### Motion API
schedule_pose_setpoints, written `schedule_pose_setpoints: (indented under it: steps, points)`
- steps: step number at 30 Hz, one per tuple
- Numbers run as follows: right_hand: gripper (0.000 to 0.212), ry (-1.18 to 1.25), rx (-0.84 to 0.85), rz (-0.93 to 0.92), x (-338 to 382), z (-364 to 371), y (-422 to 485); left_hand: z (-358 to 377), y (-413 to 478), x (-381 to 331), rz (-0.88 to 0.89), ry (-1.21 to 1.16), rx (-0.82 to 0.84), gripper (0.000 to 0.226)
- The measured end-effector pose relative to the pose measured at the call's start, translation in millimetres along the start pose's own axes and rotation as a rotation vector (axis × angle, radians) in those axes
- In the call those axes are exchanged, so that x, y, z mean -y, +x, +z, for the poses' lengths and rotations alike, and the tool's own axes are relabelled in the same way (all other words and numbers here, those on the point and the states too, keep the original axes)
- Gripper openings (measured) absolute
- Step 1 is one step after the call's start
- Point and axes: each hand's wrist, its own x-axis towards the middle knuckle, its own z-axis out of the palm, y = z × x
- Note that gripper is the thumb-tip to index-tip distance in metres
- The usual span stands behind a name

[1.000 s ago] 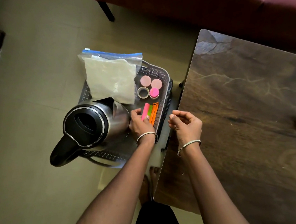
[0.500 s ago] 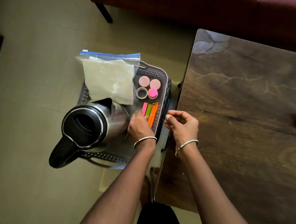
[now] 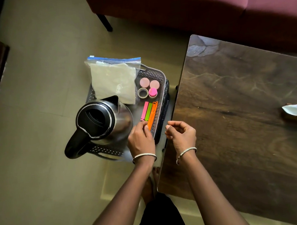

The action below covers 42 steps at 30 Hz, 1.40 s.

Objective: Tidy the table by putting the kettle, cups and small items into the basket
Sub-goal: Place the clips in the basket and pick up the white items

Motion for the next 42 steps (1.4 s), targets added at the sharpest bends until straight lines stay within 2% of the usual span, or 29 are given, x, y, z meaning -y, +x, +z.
schedule_pose_setpoints:
  steps: [3,12,20,26,42]
  points:
    - [0.008,-0.026,0.002,0.003,-2,-16,-19,-16,-20,-12,0.026,-0.056,0.029,0.018]
    - [0.010,0.033,-0.079,-0.008,0,-77,-89,-48,-91,-42,0.104,-0.063,0.291,0.018]
    - [0.010,0.141,-0.169,0.033,-23,-151,-137,-44,-169,-53,0.073,-0.076,0.473,0.015]
    - [0.011,0.212,-0.229,0.022,-30,-228,-141,-15,-230,-80,0.128,-0.026,0.562,0.014]
    - [0.012,0.262,-0.371,0.069,-73,-516,-110,128,-415,-190,0.008,-0.183,0.656,0.022]
